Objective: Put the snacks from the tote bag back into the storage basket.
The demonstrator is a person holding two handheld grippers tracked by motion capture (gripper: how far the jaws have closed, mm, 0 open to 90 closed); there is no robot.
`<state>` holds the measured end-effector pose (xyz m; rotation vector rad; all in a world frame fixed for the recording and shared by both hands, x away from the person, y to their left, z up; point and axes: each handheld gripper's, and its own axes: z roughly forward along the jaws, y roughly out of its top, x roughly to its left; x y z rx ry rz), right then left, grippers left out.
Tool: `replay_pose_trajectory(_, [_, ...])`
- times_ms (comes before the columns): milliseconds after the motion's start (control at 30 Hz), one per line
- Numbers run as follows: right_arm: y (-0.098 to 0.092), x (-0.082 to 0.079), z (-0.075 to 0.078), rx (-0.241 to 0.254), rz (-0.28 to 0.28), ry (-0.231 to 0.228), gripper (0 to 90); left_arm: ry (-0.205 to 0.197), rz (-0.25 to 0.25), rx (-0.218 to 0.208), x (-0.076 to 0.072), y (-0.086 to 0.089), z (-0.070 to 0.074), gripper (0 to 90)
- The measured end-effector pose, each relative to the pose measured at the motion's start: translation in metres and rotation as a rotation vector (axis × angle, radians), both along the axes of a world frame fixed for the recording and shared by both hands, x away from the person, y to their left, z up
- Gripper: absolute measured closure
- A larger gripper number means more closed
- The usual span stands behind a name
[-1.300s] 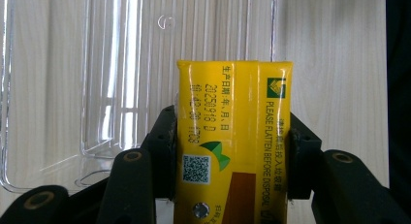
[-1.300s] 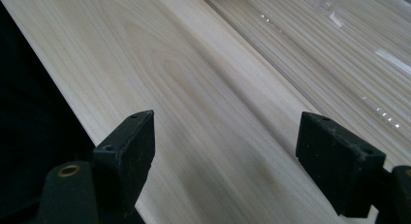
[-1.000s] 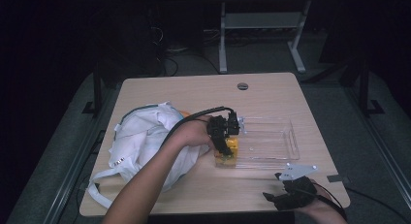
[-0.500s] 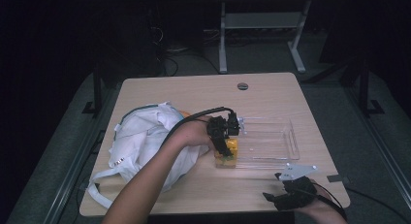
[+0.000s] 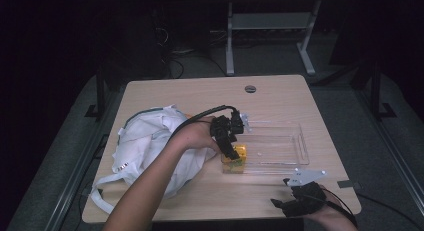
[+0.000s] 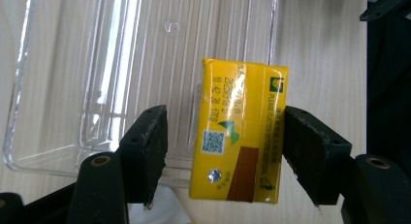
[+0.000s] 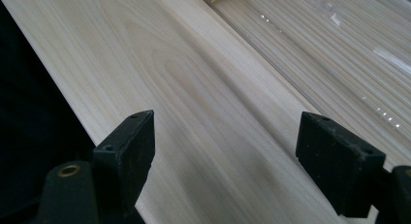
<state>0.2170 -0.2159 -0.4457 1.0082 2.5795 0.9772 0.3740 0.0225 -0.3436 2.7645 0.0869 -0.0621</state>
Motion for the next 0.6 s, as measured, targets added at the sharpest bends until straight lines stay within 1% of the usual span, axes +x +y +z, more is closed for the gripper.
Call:
replay_pose_trajectory(33, [0.0, 0.0, 0.0, 0.001, 0.0, -0.001, 21.6, 0.007, 0.004, -0.014, 0.0, 0.002, 0.001, 32.9])
replay_pose_trajectory(67, [0.0, 0.0, 0.0, 0.002, 0.001, -0.001, 21.7, 0.008, -0.001, -0.025, 0.0, 0.003, 0.002, 32.9])
replay_pose_trajectory(133, [0.0, 0.0, 0.0, 0.0, 0.001, -0.001, 21.6, 0.007, 0.007, -0.042, -0.001, 0.007, 0.005, 31.5])
replay_pose_trajectory(200, [0.0, 0.001, -0.001, -0.001, 0.003, -0.002, 21.6, 0.009, 0.023, -0.057, -0.001, 0.012, 0.008, 29.7])
replay_pose_trajectory(233, [0.0, 0.001, -0.001, -0.001, 0.002, -0.002, 21.6, 0.005, 0.026, -0.071, -0.002, 0.014, 0.009, 29.7])
replay_pose_trajectory(333, [0.001, 0.001, 0.0, -0.002, 0.0, 0.001, 21.6, 0.014, 0.046, -0.109, -0.002, 0.023, 0.015, 29.6])
replay_pose_trajectory(467, [0.002, 0.001, -0.001, -0.007, 0.004, -0.001, 21.7, -0.001, 0.077, -0.139, -0.005, 0.036, 0.02, 29.6])
replay_pose_trajectory(600, [0.002, 0.002, -0.001, -0.005, 0.001, 0.0, 21.6, -0.007, 0.108, -0.167, -0.009, 0.05, 0.025, 29.6])
